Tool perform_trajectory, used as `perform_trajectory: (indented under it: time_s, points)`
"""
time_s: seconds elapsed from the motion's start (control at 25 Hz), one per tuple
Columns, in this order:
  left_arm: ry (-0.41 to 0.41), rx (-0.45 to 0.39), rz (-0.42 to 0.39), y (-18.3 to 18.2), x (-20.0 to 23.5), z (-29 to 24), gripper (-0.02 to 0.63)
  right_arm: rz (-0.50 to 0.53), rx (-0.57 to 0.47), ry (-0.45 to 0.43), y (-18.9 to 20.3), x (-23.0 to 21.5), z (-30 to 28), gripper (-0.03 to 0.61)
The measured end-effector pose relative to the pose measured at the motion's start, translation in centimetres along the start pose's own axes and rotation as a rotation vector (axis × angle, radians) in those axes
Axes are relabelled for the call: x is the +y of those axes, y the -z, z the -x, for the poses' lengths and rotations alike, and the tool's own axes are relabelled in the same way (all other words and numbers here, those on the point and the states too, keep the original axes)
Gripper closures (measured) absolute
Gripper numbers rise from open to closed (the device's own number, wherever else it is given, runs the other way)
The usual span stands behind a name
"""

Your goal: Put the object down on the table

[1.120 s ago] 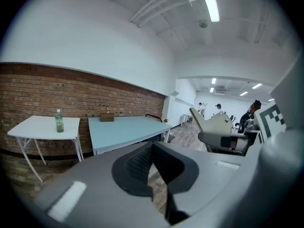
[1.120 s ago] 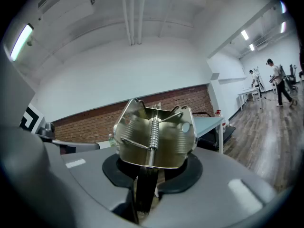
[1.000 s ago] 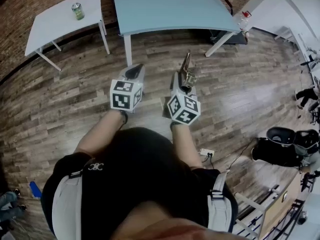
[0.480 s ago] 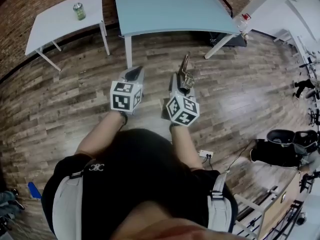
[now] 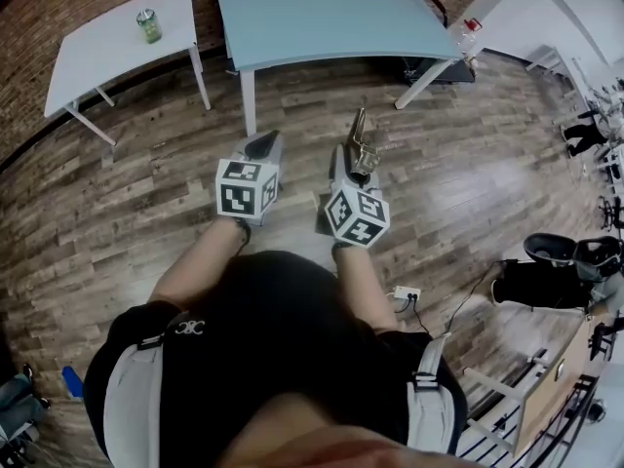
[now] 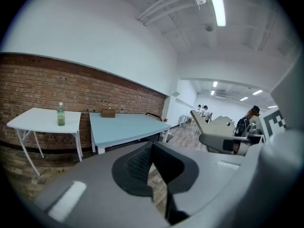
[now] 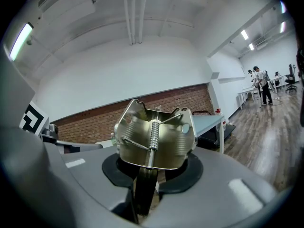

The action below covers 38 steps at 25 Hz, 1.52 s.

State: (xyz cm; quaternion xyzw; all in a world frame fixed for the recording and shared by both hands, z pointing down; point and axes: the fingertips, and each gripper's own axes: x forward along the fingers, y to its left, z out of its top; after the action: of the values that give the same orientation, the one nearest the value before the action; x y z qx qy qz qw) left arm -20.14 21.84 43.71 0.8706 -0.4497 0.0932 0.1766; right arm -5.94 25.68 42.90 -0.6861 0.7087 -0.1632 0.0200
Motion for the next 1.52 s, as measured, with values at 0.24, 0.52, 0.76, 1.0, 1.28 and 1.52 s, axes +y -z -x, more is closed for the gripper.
perform_trajectory:
  time_s: [0.24, 0.52, 0.76, 1.0, 1.28, 1.52]
  points:
    - [0.027, 0.012, -0.015, 0.4, 1.1, 0.6, 0.614, -0.011, -0.012, 0.033, 0.6, 1.3, 0.5, 0.469]
    - [0.056, 0.052, -0.045, 2.6, 3.0, 1.4, 0.615, -0.009, -0.010, 0.066, 2.5, 3.1, 1.3, 0.469]
    - [0.053, 0.061, -0.021, 3.2, 3.7, 0.9, 0.615, -0.010, 0.002, 0.082, 3.0, 2.6, 1.2, 0.469]
    - [0.046, 0.074, -0.053, 3.3, 3.8, -0.8, 0.615, -0.049, -0.012, 0.087, 2.8, 1.1, -0.7, 0.469]
    - [0.034, 0.085, -0.103, 1.2, 4.2, -5.5, 0.614, -0.054, -0.048, 0.080, 0.8, -1.3, -5.6, 0.469]
    - [0.024, 0.085, -0.098, -1.4, 4.3, -10.5, 0.614, -0.056, -0.059, 0.054, -1.9, -3.6, -10.3, 0.469]
